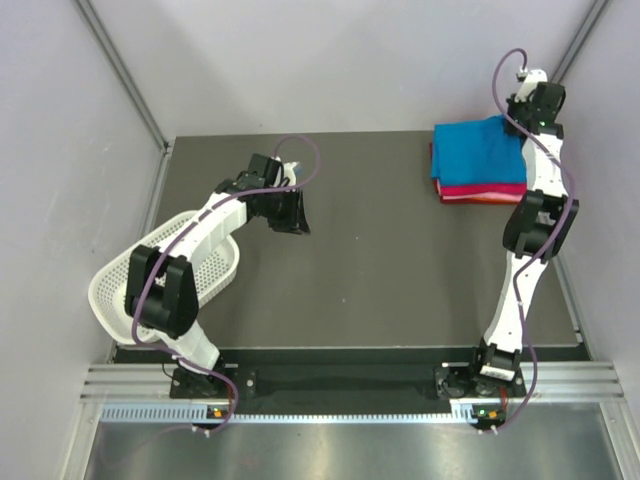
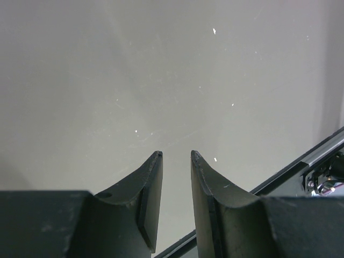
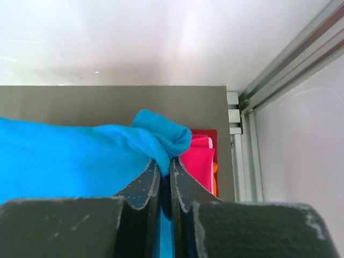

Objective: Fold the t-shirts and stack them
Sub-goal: Neatly place the folded tshirt to the corner

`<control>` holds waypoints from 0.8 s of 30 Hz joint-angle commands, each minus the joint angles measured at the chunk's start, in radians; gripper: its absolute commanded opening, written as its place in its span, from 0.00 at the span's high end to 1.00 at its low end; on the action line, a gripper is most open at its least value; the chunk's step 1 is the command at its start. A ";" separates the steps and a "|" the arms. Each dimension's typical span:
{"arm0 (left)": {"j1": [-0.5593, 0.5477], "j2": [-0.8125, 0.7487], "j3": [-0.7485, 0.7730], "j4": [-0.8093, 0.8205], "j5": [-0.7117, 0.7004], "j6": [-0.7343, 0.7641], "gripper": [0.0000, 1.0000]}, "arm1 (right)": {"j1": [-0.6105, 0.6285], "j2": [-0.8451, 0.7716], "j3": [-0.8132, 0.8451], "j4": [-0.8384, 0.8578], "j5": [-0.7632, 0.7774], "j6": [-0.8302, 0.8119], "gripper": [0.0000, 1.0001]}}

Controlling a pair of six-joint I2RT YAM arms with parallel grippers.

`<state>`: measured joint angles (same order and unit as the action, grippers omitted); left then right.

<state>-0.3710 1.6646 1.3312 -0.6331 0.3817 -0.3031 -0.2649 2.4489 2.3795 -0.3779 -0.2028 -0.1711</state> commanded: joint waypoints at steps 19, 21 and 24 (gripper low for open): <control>0.003 -0.054 0.011 0.042 0.034 0.012 0.66 | -0.014 -0.182 -0.210 0.160 0.166 0.165 0.77; 0.003 -0.065 0.006 0.055 0.059 0.015 0.66 | -0.016 -0.192 -0.262 0.158 0.137 0.211 0.81; 0.003 -0.080 0.000 0.078 0.106 0.012 0.66 | -0.014 -0.218 -0.319 0.143 0.123 0.237 0.83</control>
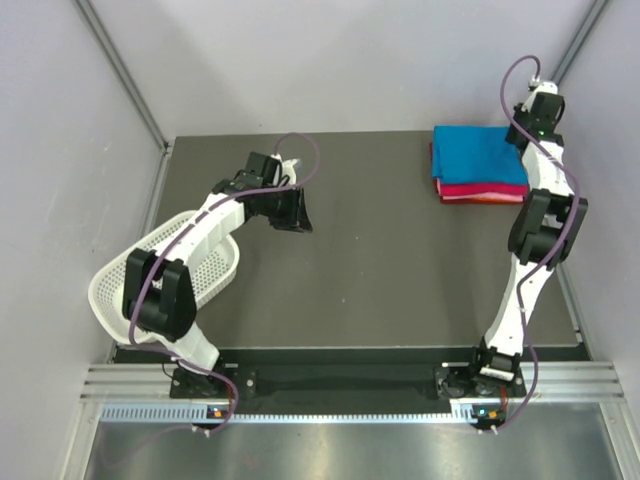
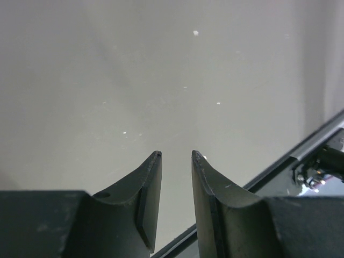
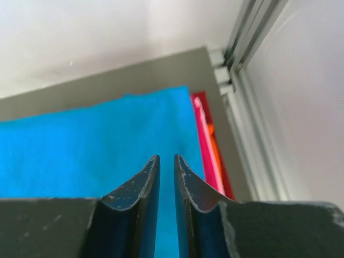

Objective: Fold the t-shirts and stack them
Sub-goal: Neatly place the folded tshirt to the corner, then reset both grippers

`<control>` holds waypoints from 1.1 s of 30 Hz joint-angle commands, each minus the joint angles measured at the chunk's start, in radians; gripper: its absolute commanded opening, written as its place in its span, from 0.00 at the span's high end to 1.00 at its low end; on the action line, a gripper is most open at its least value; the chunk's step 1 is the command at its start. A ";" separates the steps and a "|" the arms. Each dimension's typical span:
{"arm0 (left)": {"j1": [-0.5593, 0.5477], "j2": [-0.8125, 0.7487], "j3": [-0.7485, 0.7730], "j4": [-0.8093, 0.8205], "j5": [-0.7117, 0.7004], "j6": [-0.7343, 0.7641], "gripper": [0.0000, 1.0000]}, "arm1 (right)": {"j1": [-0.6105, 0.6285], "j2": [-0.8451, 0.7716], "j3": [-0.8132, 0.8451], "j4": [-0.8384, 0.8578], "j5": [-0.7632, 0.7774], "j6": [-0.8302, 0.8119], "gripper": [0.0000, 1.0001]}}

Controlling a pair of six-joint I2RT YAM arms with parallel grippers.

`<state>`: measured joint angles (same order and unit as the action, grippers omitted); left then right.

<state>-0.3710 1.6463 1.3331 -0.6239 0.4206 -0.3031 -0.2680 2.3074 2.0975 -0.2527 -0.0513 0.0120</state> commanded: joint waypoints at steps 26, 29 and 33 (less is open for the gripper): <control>0.004 -0.574 -0.156 0.222 -0.077 -0.063 0.17 | 0.648 -1.253 -0.948 -0.343 0.029 0.428 0.00; 0.004 -0.641 -0.276 0.240 -0.062 -0.134 0.01 | 0.684 -1.373 -1.068 -0.301 0.011 0.491 0.00; 0.004 -0.700 -0.330 0.233 -0.019 -0.160 0.01 | 0.687 -1.531 -1.182 -0.226 -0.036 0.536 0.00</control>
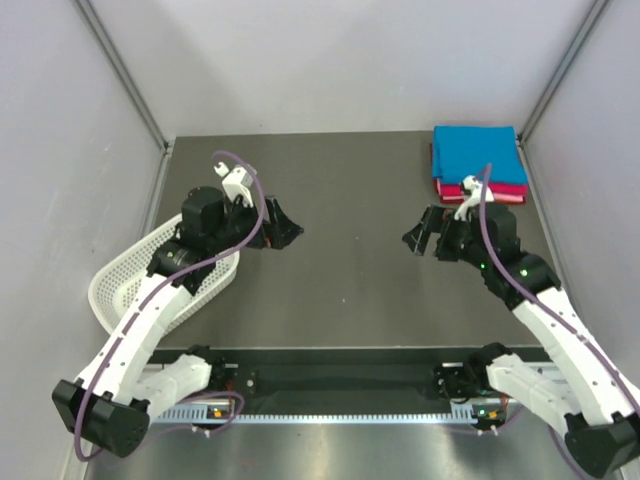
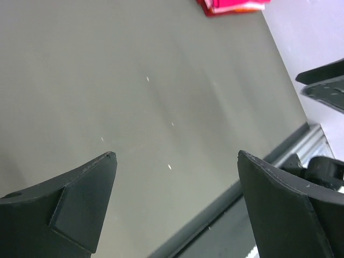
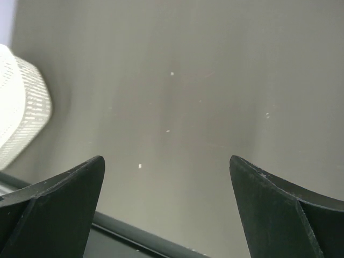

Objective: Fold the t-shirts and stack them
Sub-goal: Reset both grippers

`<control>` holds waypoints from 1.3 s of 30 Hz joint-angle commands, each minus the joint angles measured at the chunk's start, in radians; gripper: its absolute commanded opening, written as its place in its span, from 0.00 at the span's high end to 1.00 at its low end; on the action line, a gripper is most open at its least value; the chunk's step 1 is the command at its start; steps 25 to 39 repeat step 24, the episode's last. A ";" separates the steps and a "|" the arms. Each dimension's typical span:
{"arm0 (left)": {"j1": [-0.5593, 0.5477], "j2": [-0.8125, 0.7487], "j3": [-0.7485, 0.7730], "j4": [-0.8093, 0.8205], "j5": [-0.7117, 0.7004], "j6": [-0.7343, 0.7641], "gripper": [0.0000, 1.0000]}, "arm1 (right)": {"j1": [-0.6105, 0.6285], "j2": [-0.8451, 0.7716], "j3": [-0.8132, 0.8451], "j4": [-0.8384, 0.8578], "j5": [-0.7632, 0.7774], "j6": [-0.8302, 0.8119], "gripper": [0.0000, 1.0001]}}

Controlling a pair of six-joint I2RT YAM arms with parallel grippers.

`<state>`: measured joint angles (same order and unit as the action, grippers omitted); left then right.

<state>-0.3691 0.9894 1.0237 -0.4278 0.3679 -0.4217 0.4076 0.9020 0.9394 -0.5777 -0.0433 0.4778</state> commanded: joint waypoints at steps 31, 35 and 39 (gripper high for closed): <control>0.002 -0.130 -0.030 0.031 -0.020 -0.006 0.01 | 0.011 -0.244 -0.096 0.101 0.039 -0.044 0.00; 0.002 -0.130 -0.030 0.031 -0.020 -0.006 0.01 | 0.011 -0.244 -0.096 0.101 0.039 -0.044 0.00; 0.002 -0.130 -0.030 0.031 -0.020 -0.006 0.01 | 0.011 -0.244 -0.096 0.101 0.039 -0.044 0.00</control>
